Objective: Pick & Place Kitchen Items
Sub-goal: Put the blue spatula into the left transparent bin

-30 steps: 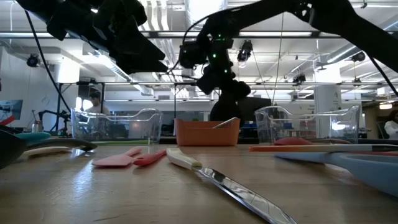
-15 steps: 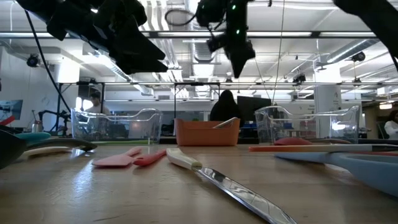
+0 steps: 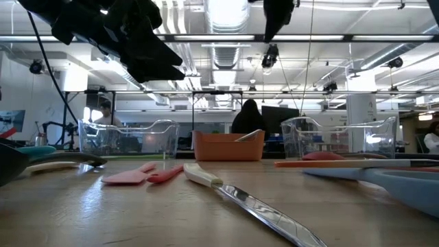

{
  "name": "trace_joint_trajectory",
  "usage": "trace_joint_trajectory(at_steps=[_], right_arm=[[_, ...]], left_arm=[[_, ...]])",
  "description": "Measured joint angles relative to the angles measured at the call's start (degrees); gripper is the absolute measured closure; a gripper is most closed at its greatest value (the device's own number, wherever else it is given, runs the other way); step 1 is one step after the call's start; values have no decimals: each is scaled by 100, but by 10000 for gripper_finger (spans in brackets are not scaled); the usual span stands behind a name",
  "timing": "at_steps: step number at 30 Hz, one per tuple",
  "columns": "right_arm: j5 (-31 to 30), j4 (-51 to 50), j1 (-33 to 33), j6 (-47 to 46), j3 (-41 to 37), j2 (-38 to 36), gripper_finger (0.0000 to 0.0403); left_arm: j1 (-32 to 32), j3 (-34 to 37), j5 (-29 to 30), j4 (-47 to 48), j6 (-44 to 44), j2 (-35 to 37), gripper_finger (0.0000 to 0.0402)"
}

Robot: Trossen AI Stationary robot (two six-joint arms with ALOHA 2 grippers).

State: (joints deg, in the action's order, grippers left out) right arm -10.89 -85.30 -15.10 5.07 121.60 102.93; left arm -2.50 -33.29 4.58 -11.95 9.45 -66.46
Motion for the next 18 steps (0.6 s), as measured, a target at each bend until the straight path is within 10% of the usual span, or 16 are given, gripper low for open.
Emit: trace_joint_trajectory(at_steps=[7, 18], right_arm=[[1095, -52, 334, -643, -20, -208, 394], [1141, -474, 1378, -817, -207, -218, 394]], left_arm=[[0, 1, 0, 1, 4, 0, 133], [0, 0, -1, 155, 4, 0, 133]])
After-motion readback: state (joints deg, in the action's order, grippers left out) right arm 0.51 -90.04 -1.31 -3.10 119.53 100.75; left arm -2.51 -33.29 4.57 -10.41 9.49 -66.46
